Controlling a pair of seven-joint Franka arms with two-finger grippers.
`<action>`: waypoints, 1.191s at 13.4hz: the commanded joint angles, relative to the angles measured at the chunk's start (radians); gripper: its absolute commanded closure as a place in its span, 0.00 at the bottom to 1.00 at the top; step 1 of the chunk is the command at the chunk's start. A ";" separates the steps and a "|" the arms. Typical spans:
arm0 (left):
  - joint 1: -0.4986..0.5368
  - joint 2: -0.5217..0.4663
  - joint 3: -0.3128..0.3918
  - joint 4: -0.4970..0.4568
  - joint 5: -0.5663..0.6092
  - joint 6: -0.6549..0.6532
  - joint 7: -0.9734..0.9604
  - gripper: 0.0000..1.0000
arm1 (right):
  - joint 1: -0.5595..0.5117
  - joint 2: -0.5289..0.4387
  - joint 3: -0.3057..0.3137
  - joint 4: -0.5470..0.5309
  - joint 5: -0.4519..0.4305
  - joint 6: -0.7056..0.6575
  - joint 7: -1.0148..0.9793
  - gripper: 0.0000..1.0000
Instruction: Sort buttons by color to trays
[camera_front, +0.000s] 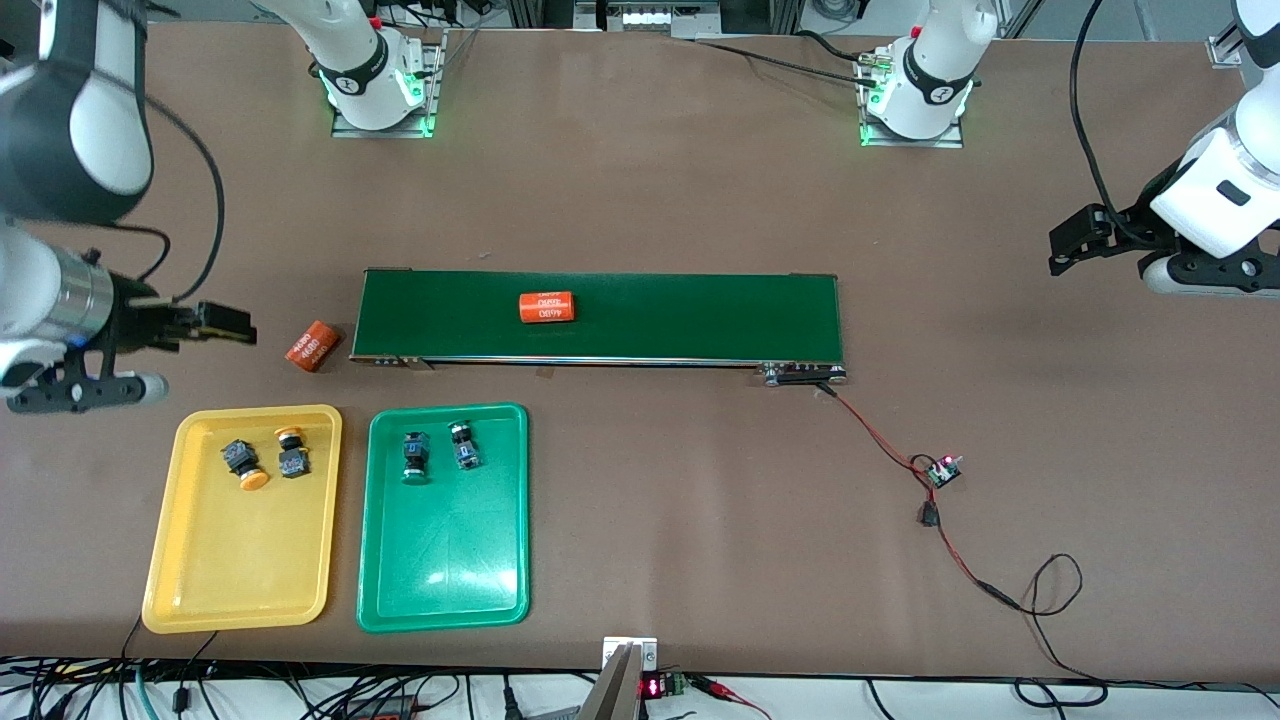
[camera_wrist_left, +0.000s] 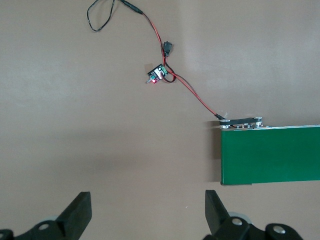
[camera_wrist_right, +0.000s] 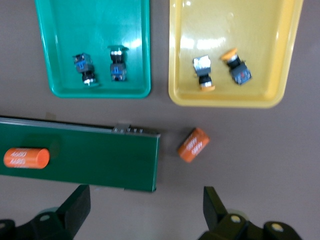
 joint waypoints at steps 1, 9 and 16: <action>0.000 -0.001 -0.001 0.019 0.010 -0.021 0.018 0.00 | -0.098 -0.100 0.086 -0.065 -0.073 -0.021 0.028 0.00; -0.001 -0.001 -0.003 0.019 0.011 -0.021 0.018 0.00 | -0.286 -0.180 0.182 -0.079 -0.144 -0.001 0.013 0.00; -0.001 0.001 -0.003 0.020 0.011 -0.021 0.018 0.00 | -0.278 -0.317 0.187 -0.280 -0.147 0.131 -0.007 0.00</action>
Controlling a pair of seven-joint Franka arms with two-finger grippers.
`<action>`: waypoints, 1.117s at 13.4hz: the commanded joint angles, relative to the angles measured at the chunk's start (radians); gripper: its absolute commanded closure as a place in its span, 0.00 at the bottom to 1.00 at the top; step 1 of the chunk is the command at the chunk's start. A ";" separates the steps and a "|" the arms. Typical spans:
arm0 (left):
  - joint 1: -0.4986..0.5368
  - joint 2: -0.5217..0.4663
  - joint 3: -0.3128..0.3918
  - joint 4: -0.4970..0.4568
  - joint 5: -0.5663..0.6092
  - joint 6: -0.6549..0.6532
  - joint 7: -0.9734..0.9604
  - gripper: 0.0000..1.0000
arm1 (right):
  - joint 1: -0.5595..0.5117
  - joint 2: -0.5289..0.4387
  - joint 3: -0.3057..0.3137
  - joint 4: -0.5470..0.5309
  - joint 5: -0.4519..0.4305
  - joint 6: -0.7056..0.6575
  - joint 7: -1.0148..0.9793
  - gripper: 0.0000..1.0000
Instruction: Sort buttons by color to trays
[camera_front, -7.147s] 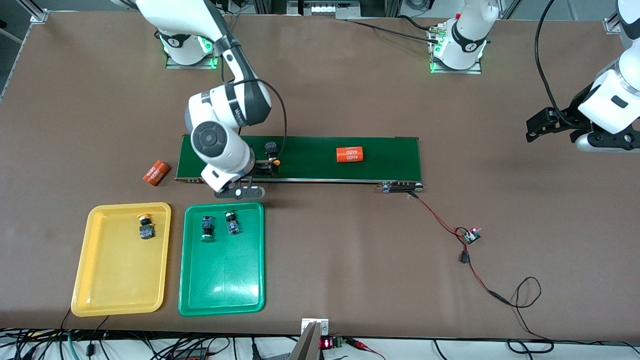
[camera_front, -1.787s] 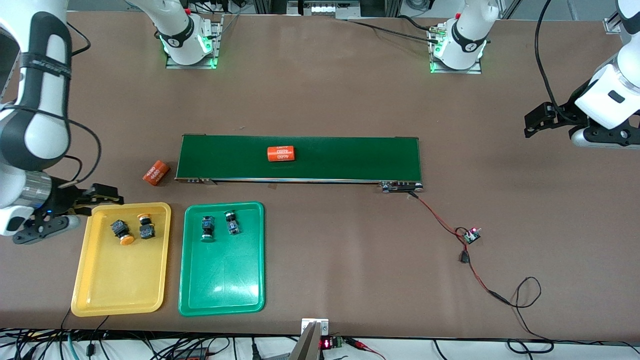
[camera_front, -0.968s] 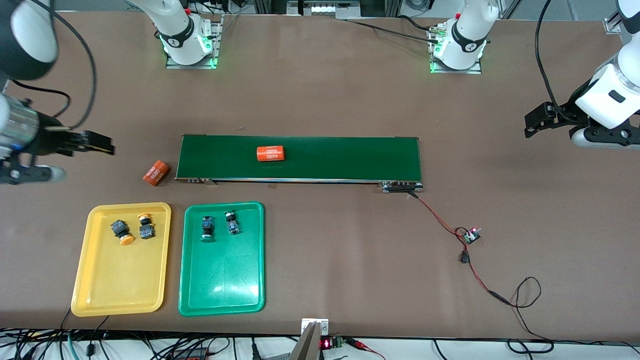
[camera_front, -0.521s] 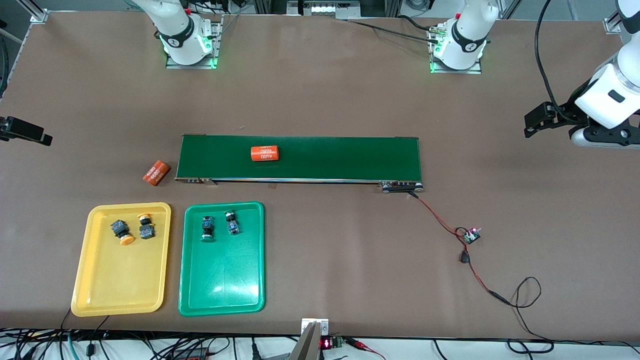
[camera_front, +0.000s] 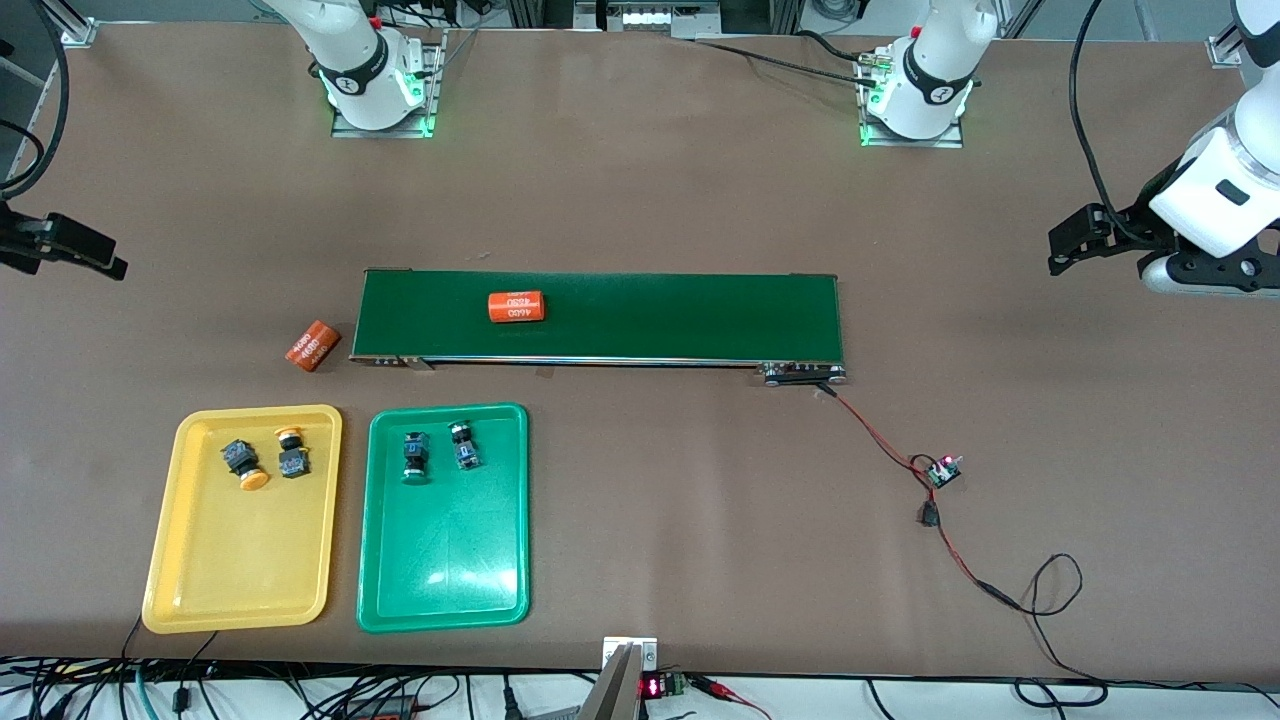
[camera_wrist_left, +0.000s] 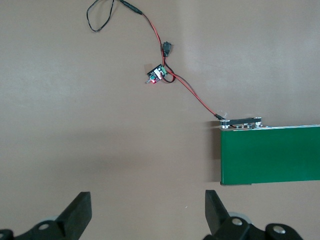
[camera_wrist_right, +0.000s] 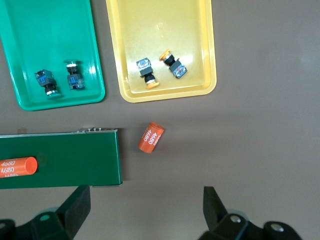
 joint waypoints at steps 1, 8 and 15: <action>-0.001 0.001 -0.001 0.019 0.011 -0.021 0.018 0.00 | 0.001 -0.049 0.019 -0.053 -0.032 0.024 -0.026 0.00; -0.001 0.001 0.000 0.019 0.010 -0.021 0.016 0.00 | 0.001 -0.041 0.027 -0.024 -0.023 0.019 -0.009 0.00; -0.001 -0.001 -0.001 0.019 0.010 -0.023 0.016 0.00 | 0.016 -0.041 0.029 -0.021 -0.025 -0.002 -0.008 0.00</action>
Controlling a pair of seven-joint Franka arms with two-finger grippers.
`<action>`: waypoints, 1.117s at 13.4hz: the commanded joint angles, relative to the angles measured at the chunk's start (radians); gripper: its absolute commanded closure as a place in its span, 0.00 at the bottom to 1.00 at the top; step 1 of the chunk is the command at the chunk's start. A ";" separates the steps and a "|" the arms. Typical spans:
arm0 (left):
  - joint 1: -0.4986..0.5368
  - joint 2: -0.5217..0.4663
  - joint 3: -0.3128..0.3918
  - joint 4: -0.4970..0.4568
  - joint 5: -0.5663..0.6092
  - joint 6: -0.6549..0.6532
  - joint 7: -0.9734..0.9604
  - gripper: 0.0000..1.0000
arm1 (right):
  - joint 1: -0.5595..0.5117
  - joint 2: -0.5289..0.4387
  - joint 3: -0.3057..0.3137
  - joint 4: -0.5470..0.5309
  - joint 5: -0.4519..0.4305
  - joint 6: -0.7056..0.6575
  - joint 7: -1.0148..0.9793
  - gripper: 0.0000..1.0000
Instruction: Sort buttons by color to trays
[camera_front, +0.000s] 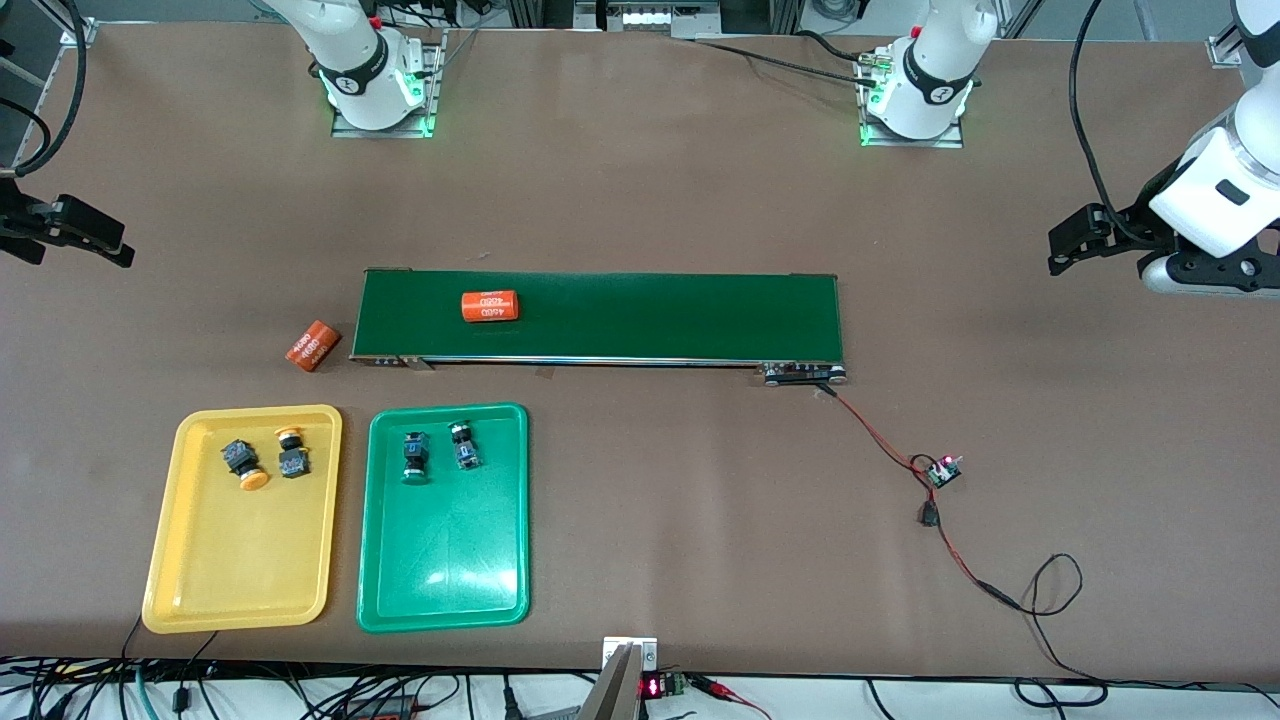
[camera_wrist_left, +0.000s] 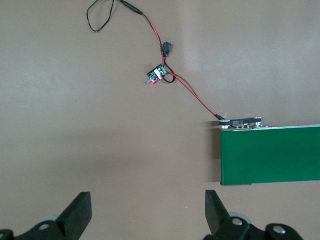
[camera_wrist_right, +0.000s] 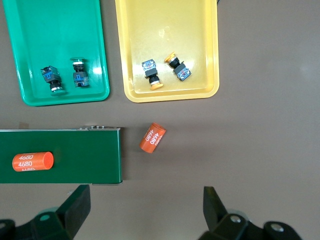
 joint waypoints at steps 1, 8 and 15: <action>-0.001 -0.001 -0.001 0.019 0.010 -0.027 0.016 0.00 | 0.014 -0.013 0.005 -0.002 -0.009 -0.030 0.009 0.00; 0.000 -0.001 0.000 0.019 0.010 -0.031 0.016 0.00 | 0.003 -0.013 -0.003 -0.002 -0.007 -0.033 -0.005 0.00; 0.000 0.001 0.000 0.019 0.010 -0.028 0.018 0.00 | 0.006 -0.015 -0.002 -0.002 -0.009 -0.072 -0.005 0.00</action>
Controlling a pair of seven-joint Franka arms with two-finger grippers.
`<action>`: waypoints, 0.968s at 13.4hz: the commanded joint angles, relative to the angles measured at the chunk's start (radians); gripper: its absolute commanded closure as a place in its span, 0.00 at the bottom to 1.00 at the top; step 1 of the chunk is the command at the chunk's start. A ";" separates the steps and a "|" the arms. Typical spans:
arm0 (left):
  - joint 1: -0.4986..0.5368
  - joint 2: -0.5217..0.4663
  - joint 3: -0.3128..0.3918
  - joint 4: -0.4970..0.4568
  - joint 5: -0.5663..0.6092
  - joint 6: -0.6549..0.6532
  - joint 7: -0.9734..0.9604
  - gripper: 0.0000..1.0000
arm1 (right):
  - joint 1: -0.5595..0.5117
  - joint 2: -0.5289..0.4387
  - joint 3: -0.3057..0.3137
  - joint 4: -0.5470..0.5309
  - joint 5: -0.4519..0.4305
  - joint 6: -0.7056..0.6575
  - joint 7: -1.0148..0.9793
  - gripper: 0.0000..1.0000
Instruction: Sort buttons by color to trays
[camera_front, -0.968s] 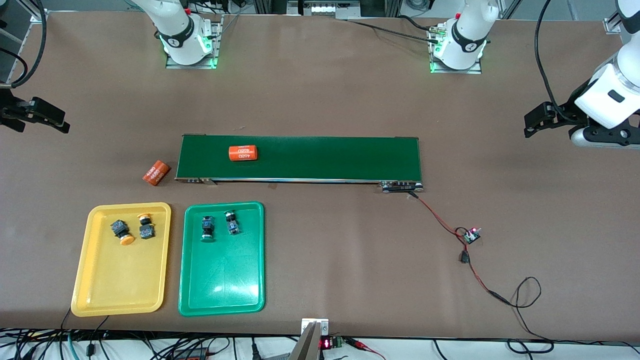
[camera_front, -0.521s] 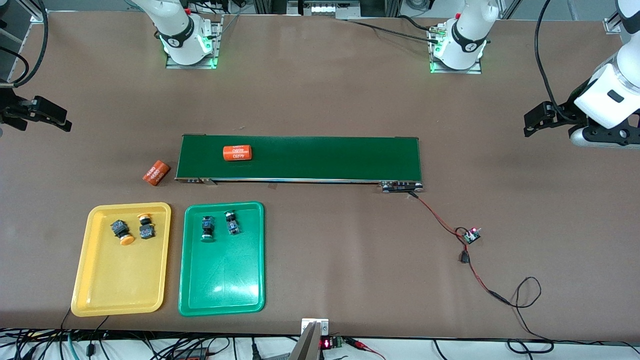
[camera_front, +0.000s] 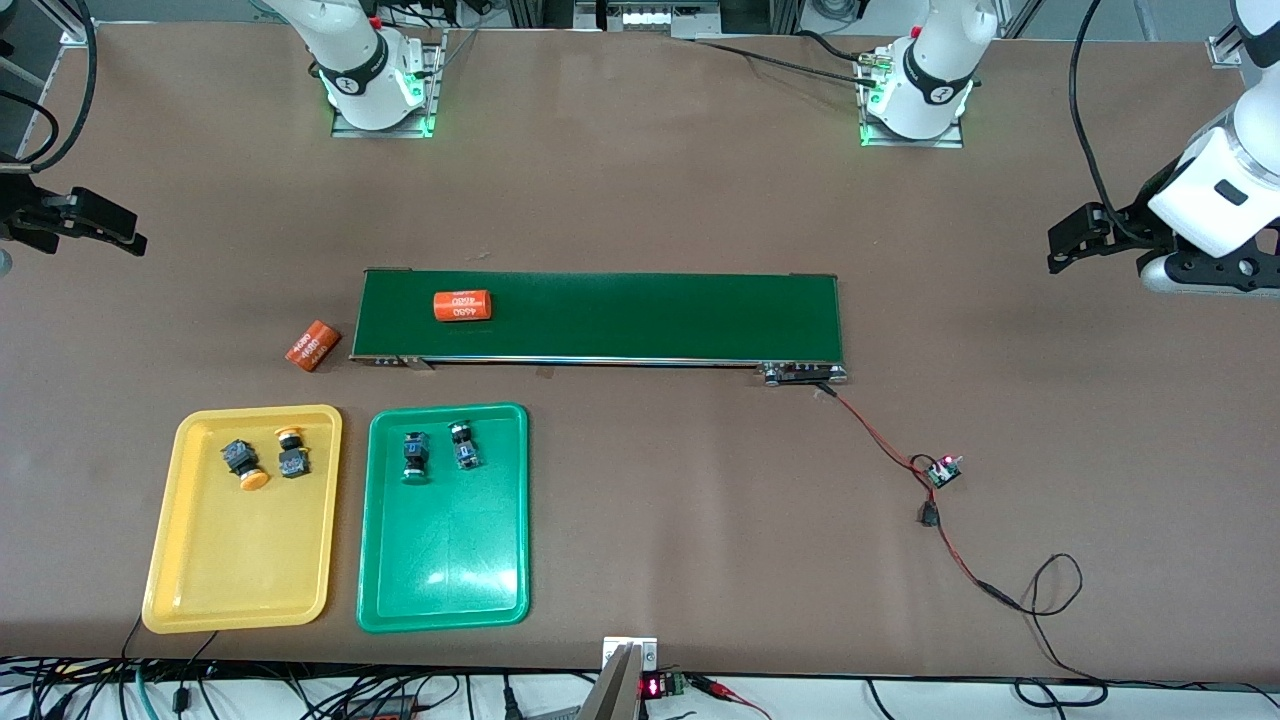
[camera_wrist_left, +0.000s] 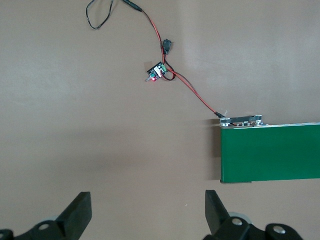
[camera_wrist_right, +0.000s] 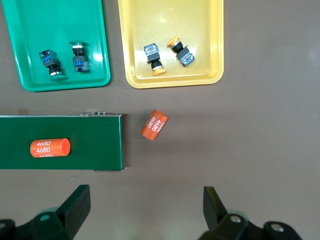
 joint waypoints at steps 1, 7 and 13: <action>0.000 0.001 0.000 0.019 0.011 -0.020 0.016 0.00 | 0.001 -0.015 0.001 -0.002 -0.010 -0.010 -0.005 0.00; 0.000 -0.001 0.000 0.019 0.010 -0.020 0.018 0.00 | 0.002 -0.015 0.001 -0.002 -0.013 -0.013 -0.006 0.00; 0.000 -0.001 0.000 0.019 0.010 -0.032 0.018 0.00 | 0.002 -0.015 0.001 -0.002 -0.013 -0.010 -0.006 0.00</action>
